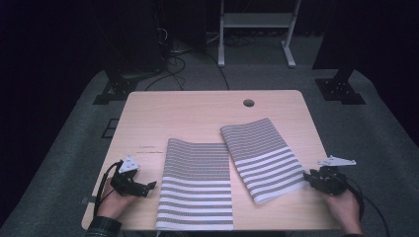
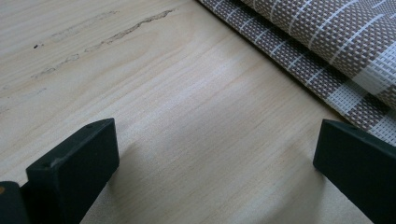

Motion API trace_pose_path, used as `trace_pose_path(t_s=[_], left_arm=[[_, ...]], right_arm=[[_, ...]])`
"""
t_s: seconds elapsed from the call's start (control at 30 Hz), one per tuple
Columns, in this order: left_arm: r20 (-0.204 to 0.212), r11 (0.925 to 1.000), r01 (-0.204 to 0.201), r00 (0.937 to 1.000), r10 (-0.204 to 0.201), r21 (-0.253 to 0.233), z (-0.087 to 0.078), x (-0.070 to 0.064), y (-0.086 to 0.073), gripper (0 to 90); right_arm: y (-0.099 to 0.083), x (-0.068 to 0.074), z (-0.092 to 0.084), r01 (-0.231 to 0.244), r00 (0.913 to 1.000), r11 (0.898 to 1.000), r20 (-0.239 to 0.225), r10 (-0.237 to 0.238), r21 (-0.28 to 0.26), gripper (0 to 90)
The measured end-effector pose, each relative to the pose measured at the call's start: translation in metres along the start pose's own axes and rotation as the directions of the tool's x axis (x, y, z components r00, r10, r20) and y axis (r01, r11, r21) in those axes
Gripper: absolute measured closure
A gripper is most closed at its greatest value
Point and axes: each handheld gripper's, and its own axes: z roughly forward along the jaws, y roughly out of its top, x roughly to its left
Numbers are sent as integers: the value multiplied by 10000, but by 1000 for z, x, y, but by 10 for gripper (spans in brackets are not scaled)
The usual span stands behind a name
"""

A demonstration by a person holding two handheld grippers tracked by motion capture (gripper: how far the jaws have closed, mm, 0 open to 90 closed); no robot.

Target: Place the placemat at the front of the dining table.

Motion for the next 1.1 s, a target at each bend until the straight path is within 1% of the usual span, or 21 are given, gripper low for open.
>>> trace_pose_path(t_s=[0.07,0.13,0.17,0.2,0.23,0.27,0.3,0.33,0.37,0.4,0.43,0.47,0.5,0.53,0.63,0.7,0.77,0.83,0.87,0.97,1.1], left_arm=[[1,10000,0,10000,0,1,0,0,0,0],[1,10000,0,10000,0,1,0,0,0,0],[1,10000,-1,10000,1,3,0,0,0,0],[1,10000,1,10000,-1,1,0,0,0,0],[1,10000,0,10000,0,3,0,0,0,0],[1,10000,-3,10000,3,1,0,0,0,0],[2,10000,-6,10000,6,3,0,0,0,0],[1,10000,-3,10000,3,3,0,0,0,0],[1,10000,-5,10000,5,3,0,0,0,0],[1,10000,0,10000,0,2,0,0,0,0],[0,10000,-1,10000,1,3,0,0,0,0],[1,10000,-1,10000,1,1,0,0,0,0],[2,10000,-5,10000,5,2,0,0,0,0],[1,10000,-2,10000,2,2,0,0,0,0],[1,10000,-1,10000,1,2,0,0,0,0],[1,10000,-1,10000,1,1,0,0,0,0],[1,10000,1,10000,-1,1,0,0,0,0],[-1,10000,1,10000,-1,2,0,0,0,0],[0,10000,-5,10000,5,3,0,0,0,0],[1,10000,-4,10000,4,2,0,0,0,0],[1,10000,-4,10000,4,2,0,0,0,0]], right_arm=[[-1,0,1,13,10000,10000,19,-13,18,648],[-2,0,1,-35,10000,10000,-89,35,-20,712],[-2,3,1,148,9999,9999,0,-148,-66,719],[-2,5,1,335,9994,9994,72,-335,-51,785],[-1,7,1,432,9991,9991,7,-432,-37,823],[-1,10,1,610,9981,9981,72,-610,-22,850],[-1,11,1,595,9982,9982,15,-595,28,883],[-1,12,1,571,9984,9984,46,-571,22,881],[-1,11,1,500,9987,9987,23,-500,14,852],[0,11,1,417,9988,9991,248,-417,-10,696],[0,9,1,314,9971,9995,695,-312,-22,612],[-1,5,1,-38,9986,10000,532,39,-28,645],[-2,2,1,-251,9995,9996,169,253,-86,702],[-3,2,1,-305,9995,9994,-15,305,-132,716],[-3,5,1,-166,9999,9998,27,166,-109,770],[-3,6,1,-311,9995,9994,-26,311,-128,798],[-4,6,1,-432,9990,9989,-130,430,-161,852],[-3,9,1,-78,10000,9998,11,78,-162,877],[-2,10,1,-54,10000,9999,45,55,-131,881],[-1,8,0,-320,9995,9994,-68,318,-156,888],[1,6,-6,-540,9984,9971,-219,529,-542,890]])
